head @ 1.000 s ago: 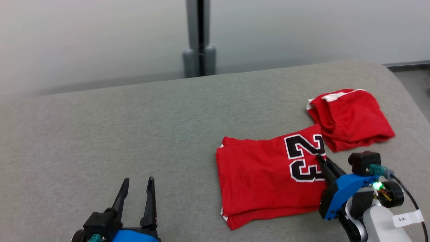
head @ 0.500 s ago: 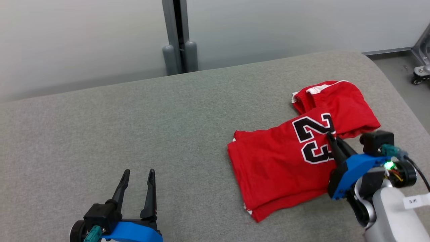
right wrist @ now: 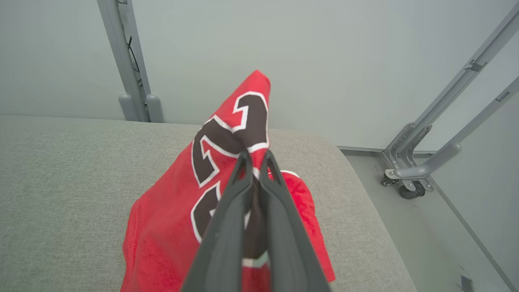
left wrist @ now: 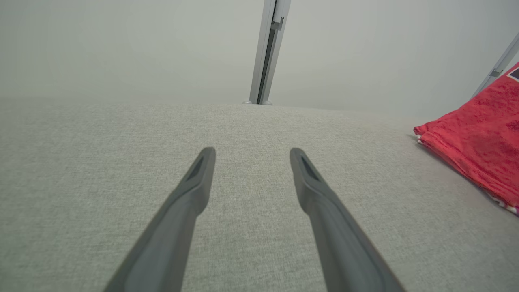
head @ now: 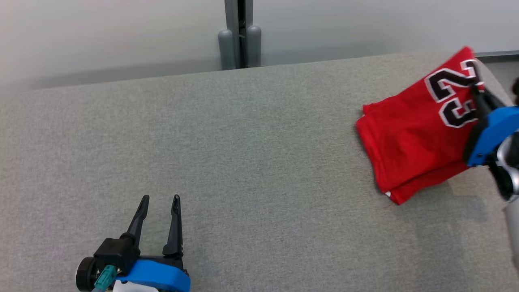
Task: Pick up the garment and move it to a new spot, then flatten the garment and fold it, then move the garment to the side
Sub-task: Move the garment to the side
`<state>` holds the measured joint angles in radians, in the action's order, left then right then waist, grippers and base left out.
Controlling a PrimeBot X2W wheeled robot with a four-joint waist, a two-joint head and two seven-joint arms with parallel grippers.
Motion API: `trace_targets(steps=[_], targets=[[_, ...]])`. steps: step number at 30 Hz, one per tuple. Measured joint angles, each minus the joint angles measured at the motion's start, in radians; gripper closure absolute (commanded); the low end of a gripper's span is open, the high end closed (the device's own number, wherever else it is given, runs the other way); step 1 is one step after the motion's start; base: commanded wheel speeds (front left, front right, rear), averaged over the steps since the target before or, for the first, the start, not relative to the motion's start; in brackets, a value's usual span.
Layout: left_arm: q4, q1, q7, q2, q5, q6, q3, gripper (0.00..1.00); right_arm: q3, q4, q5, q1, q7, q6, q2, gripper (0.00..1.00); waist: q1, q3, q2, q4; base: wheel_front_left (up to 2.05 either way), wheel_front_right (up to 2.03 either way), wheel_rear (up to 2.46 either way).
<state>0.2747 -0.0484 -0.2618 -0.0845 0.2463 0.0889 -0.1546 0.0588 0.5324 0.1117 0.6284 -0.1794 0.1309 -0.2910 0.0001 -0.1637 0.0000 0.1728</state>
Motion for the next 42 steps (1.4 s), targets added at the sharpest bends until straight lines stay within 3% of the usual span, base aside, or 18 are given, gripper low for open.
trace_targets(steps=[5, 6, 7, 8, 16, 28, 38, 42], targets=[[-0.001, -0.013, 0.0, -0.006, -0.002, 0.001, -0.002, 0.0, 0.11, 0.061, -0.034, 0.01, -0.004, 0.0, -0.055, 1.0, 0.0, -0.026, 0.0, -0.021, 0.0, 0.0, 0.0], [-0.002, -0.016, 0.0, -0.007, -0.003, 0.001, -0.002, 0.0, 0.133, 0.075, -0.041, 0.01, 0.003, 0.0, -0.056, 0.9, 0.0, -0.031, 0.0, -0.024, 0.0, 0.0, 0.0], [-0.002, -0.016, 0.0, -0.008, -0.003, 0.001, -0.002, 0.0, 0.157, 0.091, -0.05, 0.011, 0.012, 0.0, -0.057, 0.59, 0.0, -0.036, 0.0, -0.027, 0.0, 0.0, 0.0], [-0.002, -0.016, 0.0, -0.009, -0.003, 0.001, -0.002, 0.0, 0.181, 0.106, -0.062, 0.011, 0.022, 0.0, -0.055, 0.0, 0.0, -0.041, 0.0, -0.03, 0.0, 0.0, 0.0], [0.008, -0.025, 0.0, -0.011, -0.005, 0.002, -0.015, 0.0, 0.283, 0.181, -0.147, 0.01, 0.119, 0.0, -0.001, 0.0, 0.0, -0.043, 0.0, -0.051, 0.0, 0.0, 0.0], [0.016, -0.017, 0.0, -0.003, 0.026, -0.009, 0.012, 0.0, 0.163, 0.161, -0.124, -0.017, 0.256, 0.0, 0.1, 0.0, -0.0001, 0.046, 0.0, -0.122, 0.0, 0.0, 0.0], [0.033, 0.036, 0.0, 0.014, 0.058, -0.033, 0.053, 0.0, 0.128, 0.03, -0.103, -0.271, 0.385, 0.0, 0.221, 0.0, -0.0002, 0.125, 0.0, -0.203, 0.0, 0.0, 0.0], [0.041, 0.053, 0.0, 0.018, 0.054, -0.036, 0.053, 0.0, 0.11, -0.032, -0.09, -0.387, 0.404, 0.0, 0.239, 0.0, -0.0002, 0.144, 0.0, -0.215, 0.0, 0.0, 0.0]])
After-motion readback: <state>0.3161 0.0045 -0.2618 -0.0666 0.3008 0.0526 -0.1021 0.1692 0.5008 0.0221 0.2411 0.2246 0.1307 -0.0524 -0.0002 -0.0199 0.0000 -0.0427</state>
